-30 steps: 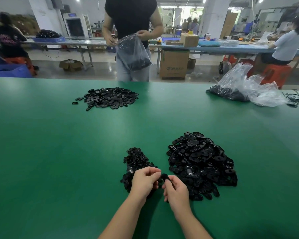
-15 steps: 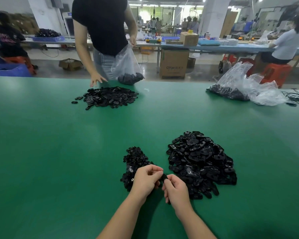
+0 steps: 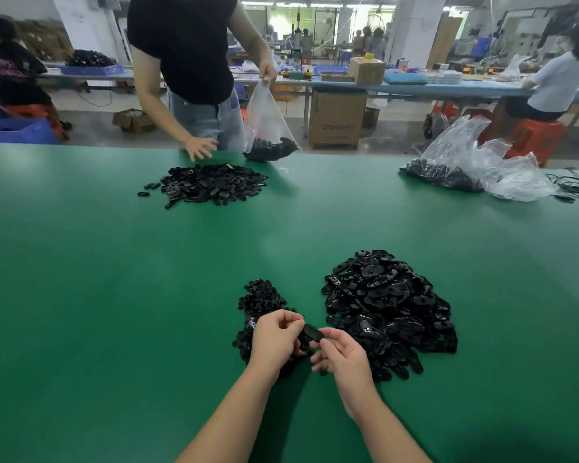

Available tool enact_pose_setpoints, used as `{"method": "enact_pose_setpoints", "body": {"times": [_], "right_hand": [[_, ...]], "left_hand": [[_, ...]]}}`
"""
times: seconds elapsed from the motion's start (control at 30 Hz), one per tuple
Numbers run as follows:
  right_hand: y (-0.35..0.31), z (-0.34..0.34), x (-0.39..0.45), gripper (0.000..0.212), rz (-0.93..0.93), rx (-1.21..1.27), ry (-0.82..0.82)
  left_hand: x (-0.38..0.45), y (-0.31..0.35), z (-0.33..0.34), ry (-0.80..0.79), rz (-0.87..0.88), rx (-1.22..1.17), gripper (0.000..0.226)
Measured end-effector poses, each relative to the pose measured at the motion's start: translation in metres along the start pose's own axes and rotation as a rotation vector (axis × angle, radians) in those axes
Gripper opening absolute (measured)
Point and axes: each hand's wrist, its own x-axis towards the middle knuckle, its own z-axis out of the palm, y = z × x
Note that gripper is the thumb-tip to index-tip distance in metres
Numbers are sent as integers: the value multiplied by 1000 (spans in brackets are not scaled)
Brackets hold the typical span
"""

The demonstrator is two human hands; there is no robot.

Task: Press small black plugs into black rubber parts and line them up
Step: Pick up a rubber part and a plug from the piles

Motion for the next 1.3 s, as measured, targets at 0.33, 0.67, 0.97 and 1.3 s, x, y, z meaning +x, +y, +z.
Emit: {"method": "enact_pose_setpoints", "body": {"times": [0.33, 0.67, 0.97, 1.3], "right_hand": [[3, 1, 3, 20, -7, 43, 48], [5, 1, 3, 19, -25, 21, 42], [14, 3, 7, 20, -63, -4, 133], [12, 3, 6, 20, -62, -10, 107]], "left_hand": [[-3, -10, 0, -11, 3, -5, 7], [-5, -14, 2, 10, 42, 32, 12], [-2, -10, -6, -48, -288, -552, 13], [-2, -14, -5, -33, -205, -341, 8]]}}
